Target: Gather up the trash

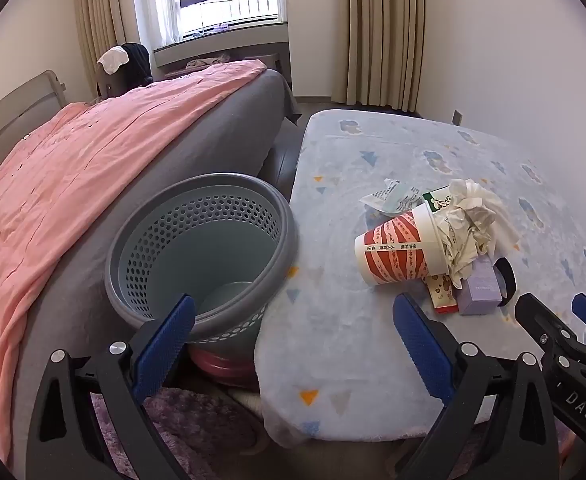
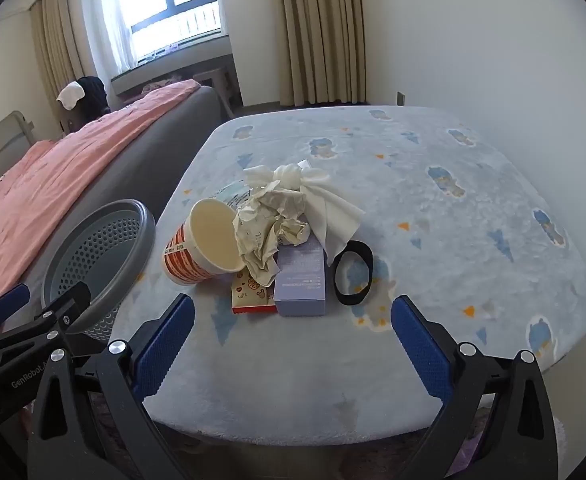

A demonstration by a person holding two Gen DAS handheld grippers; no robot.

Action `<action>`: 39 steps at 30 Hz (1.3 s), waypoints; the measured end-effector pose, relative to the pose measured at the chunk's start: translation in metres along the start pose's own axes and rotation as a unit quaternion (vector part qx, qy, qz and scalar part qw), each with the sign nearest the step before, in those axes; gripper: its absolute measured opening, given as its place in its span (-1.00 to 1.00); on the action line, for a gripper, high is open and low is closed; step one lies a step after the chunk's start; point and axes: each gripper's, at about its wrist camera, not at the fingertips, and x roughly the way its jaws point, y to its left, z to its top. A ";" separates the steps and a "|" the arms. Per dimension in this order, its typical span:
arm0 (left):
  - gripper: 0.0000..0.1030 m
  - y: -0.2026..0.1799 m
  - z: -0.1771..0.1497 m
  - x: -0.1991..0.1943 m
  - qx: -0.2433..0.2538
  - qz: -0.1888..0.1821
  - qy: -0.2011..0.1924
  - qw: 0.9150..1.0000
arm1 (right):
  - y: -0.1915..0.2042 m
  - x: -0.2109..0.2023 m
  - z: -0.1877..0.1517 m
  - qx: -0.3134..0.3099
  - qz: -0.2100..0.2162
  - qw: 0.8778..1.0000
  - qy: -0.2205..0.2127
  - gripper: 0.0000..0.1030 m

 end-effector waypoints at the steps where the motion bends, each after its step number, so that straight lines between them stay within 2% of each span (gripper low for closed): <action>1: 0.84 0.000 0.000 0.000 0.000 0.001 0.000 1.000 | -0.001 0.000 0.000 0.001 -0.001 1.000 -0.001 0.88; 39: 0.84 0.002 -0.005 -0.007 0.002 -0.004 -0.002 1.000 | 0.003 -0.008 0.000 0.001 0.003 1.000 -0.002 0.88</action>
